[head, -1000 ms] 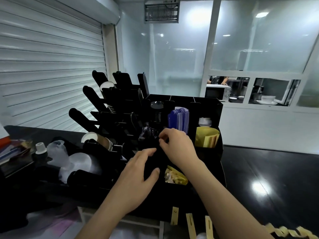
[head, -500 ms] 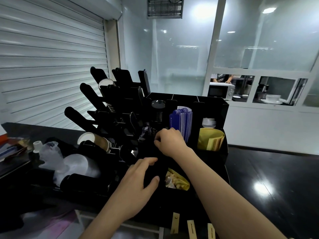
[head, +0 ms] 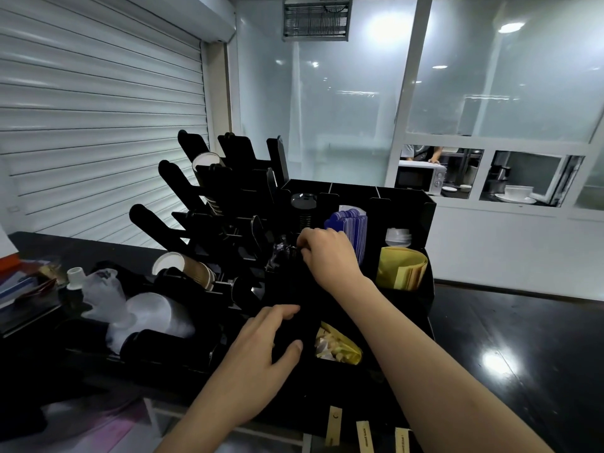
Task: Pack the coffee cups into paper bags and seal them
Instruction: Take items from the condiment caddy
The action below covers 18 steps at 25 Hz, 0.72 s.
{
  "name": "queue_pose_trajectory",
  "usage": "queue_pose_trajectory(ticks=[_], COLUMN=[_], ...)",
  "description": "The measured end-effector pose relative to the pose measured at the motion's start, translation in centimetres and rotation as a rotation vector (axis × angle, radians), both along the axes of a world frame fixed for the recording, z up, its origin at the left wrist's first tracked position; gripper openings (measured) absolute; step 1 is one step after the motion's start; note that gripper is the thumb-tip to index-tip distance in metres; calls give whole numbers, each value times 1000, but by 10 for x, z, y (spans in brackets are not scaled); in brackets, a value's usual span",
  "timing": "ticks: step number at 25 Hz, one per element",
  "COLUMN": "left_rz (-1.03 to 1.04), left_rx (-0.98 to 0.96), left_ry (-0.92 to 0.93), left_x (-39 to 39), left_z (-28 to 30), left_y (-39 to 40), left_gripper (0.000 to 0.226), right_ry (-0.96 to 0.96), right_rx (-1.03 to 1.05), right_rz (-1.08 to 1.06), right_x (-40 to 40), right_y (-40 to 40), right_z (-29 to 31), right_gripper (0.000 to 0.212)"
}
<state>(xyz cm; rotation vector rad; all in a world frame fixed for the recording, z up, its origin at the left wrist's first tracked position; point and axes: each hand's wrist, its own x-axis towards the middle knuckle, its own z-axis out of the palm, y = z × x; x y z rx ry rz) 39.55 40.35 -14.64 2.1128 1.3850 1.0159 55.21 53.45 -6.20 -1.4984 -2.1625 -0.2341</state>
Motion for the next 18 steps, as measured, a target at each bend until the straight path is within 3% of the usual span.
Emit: queue_pose_trajectory(ticks=[5, 18], left_rz=[-3, -22], left_rx=[0, 4], left_ry=[-23, -57], left_x=[-5, 0], left_z=[1, 11], left_y=[-4, -18], left_gripper=[43, 35], right_ry=[297, 584], right_rx=[-104, -9], right_rz=[77, 89], right_x=[2, 23], right_y=[3, -9], right_z=[27, 76], right_gripper=[18, 13])
